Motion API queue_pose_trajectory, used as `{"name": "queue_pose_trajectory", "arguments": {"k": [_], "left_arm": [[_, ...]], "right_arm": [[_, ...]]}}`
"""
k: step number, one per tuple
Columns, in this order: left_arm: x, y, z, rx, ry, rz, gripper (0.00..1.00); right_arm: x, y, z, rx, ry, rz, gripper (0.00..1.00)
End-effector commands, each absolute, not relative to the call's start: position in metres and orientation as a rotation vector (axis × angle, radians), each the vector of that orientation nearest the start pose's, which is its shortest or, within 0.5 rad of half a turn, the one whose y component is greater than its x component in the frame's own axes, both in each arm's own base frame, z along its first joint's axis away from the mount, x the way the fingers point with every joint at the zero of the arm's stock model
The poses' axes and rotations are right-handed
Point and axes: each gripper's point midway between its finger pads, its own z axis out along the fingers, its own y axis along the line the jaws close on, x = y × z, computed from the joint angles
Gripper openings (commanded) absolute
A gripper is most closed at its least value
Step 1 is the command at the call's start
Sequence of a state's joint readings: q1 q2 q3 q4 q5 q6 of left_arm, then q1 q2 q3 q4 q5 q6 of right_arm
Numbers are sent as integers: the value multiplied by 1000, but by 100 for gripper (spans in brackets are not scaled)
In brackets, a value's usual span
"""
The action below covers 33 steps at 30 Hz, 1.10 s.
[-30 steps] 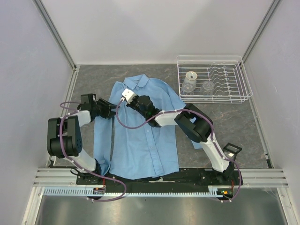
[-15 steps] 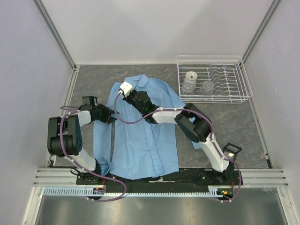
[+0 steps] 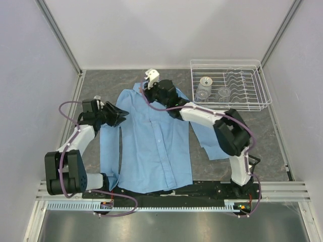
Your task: Remove the brooch from the garment
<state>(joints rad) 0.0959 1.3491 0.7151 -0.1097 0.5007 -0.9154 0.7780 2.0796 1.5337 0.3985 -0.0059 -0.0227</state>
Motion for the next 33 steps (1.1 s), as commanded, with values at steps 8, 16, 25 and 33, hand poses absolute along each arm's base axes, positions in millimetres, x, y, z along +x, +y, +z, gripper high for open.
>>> {"name": "queue_pose_trajectory", "arguments": {"k": [8,16,25,33], "left_arm": [[291,-184,224,64,2058,-1333,47],[237,-232,246,445,1897,-1684,50],[216,-242,241,487,1914,-1774,46],[207,-250,244,511,1892,-1873,50]], "right_arm": [[306,330,198,-500,1926,1191,0],[251,294,229,-368,1749,1554,0],[227,285,253,-317,1629,1678,0],[225,292,258,-330,1603,1733,0]]}}
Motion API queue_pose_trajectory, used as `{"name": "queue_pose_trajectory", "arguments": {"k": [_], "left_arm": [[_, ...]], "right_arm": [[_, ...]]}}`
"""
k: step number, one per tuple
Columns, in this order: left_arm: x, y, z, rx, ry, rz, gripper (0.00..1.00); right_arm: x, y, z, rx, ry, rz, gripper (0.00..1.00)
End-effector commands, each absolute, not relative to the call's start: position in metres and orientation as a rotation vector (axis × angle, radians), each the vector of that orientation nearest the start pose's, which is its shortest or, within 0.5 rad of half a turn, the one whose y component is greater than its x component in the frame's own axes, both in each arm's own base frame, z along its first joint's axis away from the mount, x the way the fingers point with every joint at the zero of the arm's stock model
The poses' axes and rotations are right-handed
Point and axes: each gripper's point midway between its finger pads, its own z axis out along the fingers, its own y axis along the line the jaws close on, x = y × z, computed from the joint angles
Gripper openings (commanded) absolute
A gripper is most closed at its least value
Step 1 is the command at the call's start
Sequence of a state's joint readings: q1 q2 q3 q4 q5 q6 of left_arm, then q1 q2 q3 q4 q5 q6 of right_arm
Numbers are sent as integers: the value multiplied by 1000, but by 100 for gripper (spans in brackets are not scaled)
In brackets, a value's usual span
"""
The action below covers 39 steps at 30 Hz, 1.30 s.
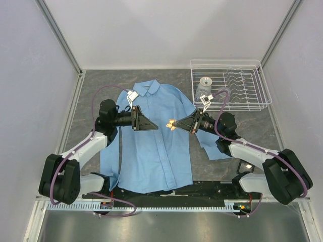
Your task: Remove the brooch from the garment
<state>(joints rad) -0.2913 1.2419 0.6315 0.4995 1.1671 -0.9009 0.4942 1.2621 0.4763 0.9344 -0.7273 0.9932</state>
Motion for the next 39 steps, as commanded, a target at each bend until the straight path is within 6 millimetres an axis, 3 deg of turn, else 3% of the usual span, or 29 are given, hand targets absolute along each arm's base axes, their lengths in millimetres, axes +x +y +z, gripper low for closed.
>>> {"name": "queue_pose_trajectory", "arguments": {"k": [1,9,14,29,34,39], "left_arm": [[205,-251,244,521,1886,-1876,50],[198,-255,244,539,1879,-1922,48],[199,-256,240,523,1890,-1944,43],[197,-257,239,509,1882,-1997,43],[197,-258,238,510,1885,-2003,38],[196,-259,239,514,1878,-2002,26]], "right_arm": [[224,293,258,-329,1602,1741,0],[219,310,259,-353,1584,1768,0],[214,314,266,-359,1562,1787,0],[219,321,265,-343,1563,1776,0],[219,324,268,-337,1551,1793,0],[218,327,270,-347,1553,1799,0]]}}
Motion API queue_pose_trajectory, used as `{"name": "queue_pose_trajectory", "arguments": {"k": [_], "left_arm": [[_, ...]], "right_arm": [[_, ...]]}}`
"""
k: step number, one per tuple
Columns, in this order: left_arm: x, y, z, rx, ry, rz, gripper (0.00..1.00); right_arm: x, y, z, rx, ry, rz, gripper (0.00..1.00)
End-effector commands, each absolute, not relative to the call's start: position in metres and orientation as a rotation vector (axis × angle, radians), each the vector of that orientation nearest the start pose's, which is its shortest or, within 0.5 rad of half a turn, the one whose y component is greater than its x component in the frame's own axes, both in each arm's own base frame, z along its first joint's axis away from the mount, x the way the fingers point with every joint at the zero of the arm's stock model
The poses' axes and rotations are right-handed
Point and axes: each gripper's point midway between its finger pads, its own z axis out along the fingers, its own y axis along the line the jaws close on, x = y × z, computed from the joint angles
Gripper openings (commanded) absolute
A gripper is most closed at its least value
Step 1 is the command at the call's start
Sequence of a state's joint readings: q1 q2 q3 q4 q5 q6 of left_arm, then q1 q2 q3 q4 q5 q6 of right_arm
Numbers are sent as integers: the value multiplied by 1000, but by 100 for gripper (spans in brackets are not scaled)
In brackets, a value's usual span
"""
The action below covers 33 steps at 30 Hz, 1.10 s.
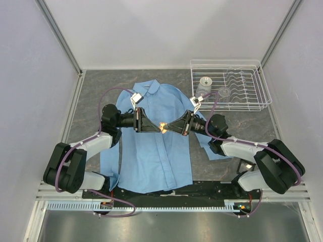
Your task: Remove the brooch from the garment
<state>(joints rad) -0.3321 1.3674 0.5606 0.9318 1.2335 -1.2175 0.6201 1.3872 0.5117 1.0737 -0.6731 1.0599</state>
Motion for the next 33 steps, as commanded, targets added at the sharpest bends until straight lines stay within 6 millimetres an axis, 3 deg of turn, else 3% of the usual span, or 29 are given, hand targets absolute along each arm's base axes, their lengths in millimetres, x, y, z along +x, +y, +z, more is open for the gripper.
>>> {"name": "queue_pose_trajectory", "arguments": {"k": [1,4,6,7,8,11,17,18,19,20,24,33], "left_arm": [[196,-259,239,514,1877,-2001,23],[197,-259,238,508,1878,-1998,11],[198,-259,238,503,1879,-1991,5],[199,-259,234,481,1906,-1995,2],[199,-259,232,469,1921,-1993,2],[203,-259,226,464,1947,-1955,2],[206,-259,218,439,2002,-1922,2],[206,-259,218,437,2004,-1917,2],[206,-259,217,435,2008,-1917,2],[206,-259,217,436,2010,-1916,2],[207,-259,214,422,2029,-1914,2],[207,-260,212,417,2045,-1917,2]], "right_arm": [[218,327,269,-348,1555,1800,0],[216,327,268,-350,1568,1802,0],[214,327,268,-361,1578,1797,6],[216,327,261,-347,1620,1786,11],[216,326,258,-349,1637,1768,24],[218,323,253,-331,1693,1709,44],[227,320,251,-385,1774,1553,66],[229,319,252,-391,1774,1536,68],[228,319,242,-394,1838,1511,69],[233,321,249,-438,1816,1476,69],[239,324,243,-489,1855,1413,69],[230,339,228,-628,1919,1333,67]]}}
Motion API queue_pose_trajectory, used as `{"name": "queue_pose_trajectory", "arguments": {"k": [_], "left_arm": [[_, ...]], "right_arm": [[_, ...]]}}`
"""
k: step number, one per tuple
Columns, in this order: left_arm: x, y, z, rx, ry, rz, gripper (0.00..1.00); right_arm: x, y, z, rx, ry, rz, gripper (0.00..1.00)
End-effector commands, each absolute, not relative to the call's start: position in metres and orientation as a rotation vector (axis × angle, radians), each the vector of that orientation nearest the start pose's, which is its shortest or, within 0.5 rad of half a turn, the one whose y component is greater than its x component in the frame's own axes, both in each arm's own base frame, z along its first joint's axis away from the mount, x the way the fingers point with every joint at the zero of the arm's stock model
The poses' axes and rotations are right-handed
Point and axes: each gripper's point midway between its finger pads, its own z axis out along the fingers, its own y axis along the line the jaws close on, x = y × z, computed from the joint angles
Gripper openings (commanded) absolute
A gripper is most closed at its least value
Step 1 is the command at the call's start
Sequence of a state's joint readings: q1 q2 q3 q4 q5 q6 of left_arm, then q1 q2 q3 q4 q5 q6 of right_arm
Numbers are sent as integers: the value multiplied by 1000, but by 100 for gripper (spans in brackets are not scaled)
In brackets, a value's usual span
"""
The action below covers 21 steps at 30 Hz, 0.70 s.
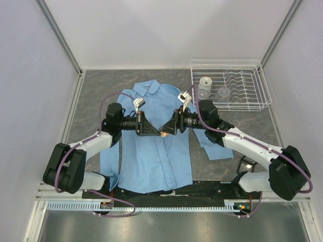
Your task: Remove the brooch from the garment
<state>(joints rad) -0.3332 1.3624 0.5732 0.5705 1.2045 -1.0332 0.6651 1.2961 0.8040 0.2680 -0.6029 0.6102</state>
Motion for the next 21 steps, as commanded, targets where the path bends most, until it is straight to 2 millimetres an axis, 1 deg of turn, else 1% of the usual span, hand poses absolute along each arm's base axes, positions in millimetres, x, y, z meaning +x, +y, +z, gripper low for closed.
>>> {"name": "queue_pose_trajectory", "arguments": {"k": [1,3,6,7,10,11,18,21], "left_arm": [[207,-260,213,420,2042,-1917,2],[207,-260,214,424,2039,-1918,2],[206,-259,213,425,2042,-1921,2],[206,-259,213,423,2041,-1920,2],[207,-259,213,425,2040,-1920,2],[206,-259,213,426,2040,-1921,2],[206,-259,215,434,2036,-1923,2],[205,-259,215,437,2037,-1925,2]], "right_arm": [[228,339,226,-642,1920,1325,67],[228,339,228,-643,1914,1321,65],[229,338,227,-641,1911,1314,60],[228,339,228,-644,1907,1317,56],[229,339,227,-646,1908,1317,50],[229,340,225,-647,1915,1318,50],[229,343,228,-669,1903,1325,49],[229,343,225,-680,1916,1308,44]]}}
